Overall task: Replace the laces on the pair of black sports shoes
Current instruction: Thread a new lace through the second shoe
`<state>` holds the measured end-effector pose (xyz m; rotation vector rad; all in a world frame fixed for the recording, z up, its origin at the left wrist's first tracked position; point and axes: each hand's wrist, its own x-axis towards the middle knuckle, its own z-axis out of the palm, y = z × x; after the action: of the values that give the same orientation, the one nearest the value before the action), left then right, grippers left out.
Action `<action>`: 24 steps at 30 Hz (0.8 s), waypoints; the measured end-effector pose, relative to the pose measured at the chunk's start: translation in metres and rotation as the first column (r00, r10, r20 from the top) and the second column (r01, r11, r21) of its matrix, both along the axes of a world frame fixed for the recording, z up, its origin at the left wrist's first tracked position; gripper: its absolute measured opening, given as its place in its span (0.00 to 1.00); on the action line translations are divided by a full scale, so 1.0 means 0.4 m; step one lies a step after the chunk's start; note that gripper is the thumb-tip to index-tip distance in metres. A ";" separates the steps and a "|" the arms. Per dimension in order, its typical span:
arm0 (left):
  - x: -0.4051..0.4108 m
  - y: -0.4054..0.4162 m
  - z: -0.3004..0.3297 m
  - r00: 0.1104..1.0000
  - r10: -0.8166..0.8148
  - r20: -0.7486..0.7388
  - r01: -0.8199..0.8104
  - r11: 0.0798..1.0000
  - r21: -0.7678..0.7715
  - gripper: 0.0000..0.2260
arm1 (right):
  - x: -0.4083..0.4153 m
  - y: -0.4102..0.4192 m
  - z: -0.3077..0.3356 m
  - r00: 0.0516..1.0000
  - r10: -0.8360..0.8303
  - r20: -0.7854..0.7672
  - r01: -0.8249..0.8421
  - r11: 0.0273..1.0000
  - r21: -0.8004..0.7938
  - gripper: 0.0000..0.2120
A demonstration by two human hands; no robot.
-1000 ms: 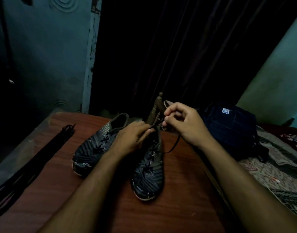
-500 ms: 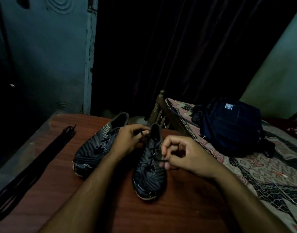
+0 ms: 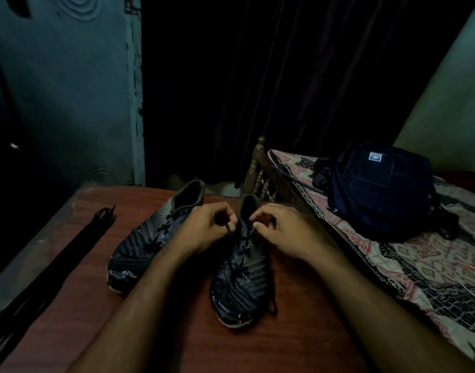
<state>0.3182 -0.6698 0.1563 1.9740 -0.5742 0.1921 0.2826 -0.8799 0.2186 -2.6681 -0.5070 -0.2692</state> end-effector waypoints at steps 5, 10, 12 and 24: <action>-0.004 -0.018 -0.016 0.999 -0.009 0.049 0.008 1.000 0.014 0.07 | 0.057 0.005 -0.029 0.993 0.018 -0.118 -0.014 0.999 0.032 0.04; -0.001 -0.044 -0.036 0.994 0.035 0.108 -0.029 0.998 -0.057 0.06 | 0.108 -0.026 -0.049 0.979 0.104 -0.178 -0.063 0.973 0.220 0.04; 0.003 -0.050 -0.039 0.991 0.032 0.132 -0.023 0.998 -0.066 0.05 | 0.124 -0.036 -0.059 0.978 0.122 -0.167 -0.072 0.958 0.278 0.04; 0.012 -0.081 -0.038 0.986 0.100 0.133 -0.092 0.994 -0.066 0.04 | 0.137 -0.074 -0.158 0.990 0.137 0.011 -0.127 0.881 0.455 0.09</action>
<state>0.3229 -0.7022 0.1413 1.9419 -0.5543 0.4019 0.3374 -0.9097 0.1553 -2.1669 -0.5408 -0.2786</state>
